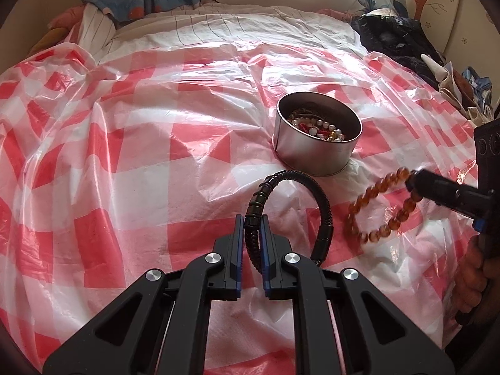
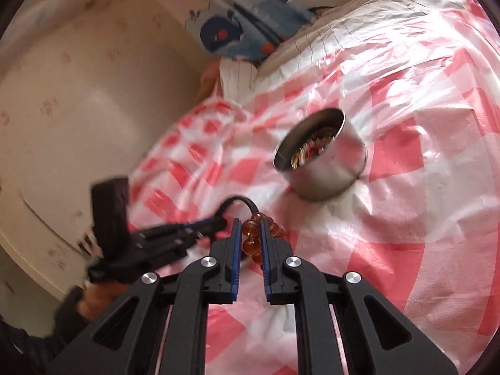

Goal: Organize jewelry
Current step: 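Carry both held bracelets over the silver tin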

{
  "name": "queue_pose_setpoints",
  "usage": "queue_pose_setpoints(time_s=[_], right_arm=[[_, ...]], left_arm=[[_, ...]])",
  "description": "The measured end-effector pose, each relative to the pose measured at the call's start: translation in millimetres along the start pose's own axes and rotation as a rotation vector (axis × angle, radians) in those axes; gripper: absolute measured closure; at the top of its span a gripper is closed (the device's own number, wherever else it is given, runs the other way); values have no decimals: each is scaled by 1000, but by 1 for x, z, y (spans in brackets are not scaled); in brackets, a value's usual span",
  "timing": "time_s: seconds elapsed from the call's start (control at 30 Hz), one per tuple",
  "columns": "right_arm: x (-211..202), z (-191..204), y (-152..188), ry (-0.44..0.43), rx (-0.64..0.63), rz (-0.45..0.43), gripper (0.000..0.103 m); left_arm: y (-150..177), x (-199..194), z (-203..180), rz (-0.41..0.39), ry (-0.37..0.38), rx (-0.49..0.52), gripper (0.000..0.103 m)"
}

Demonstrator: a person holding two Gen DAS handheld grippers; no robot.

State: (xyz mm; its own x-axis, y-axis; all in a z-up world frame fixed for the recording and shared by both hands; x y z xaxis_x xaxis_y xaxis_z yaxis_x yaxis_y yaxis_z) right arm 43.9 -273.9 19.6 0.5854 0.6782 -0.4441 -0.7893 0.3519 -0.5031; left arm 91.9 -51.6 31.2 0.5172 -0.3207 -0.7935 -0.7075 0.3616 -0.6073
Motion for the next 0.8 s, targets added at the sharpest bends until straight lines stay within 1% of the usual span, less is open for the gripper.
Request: queue_pose_setpoints(time_s=[0.03,0.1,0.37,0.47,0.8], right_arm=[[-2,0,-2,-14,7,-14,90],[-4,3,-4,-13,3,-31,90],[-8,11,-8,-43,-16,-68,90],[-20,7,-7,-49,-22,-80,90],[-27,13,-7,-72,-50,-116,90]], left_arm=[[-1,0,-2,-2,4,2,94],[-3,0,-5,-10,6,9,94],[-14,-4,-23,-54,8,40,94],[-18,-4,-27,-67,-2,51,94],[-24,-12,-35,-115,-20,64,94]])
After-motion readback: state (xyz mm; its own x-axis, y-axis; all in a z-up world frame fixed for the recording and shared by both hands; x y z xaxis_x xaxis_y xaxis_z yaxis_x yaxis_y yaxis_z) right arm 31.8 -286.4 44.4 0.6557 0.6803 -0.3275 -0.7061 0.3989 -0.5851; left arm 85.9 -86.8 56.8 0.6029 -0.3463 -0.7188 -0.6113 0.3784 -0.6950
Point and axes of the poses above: each gripper's, at about its wrist camera, not at the fingertips, and x roughly the way its jaws point, z to its left, y to its underside, the point moved 1 cm from there along x, roughly the way its jaws point, and after that the axes turned 6 degrees about x, right-handed, at the moved point
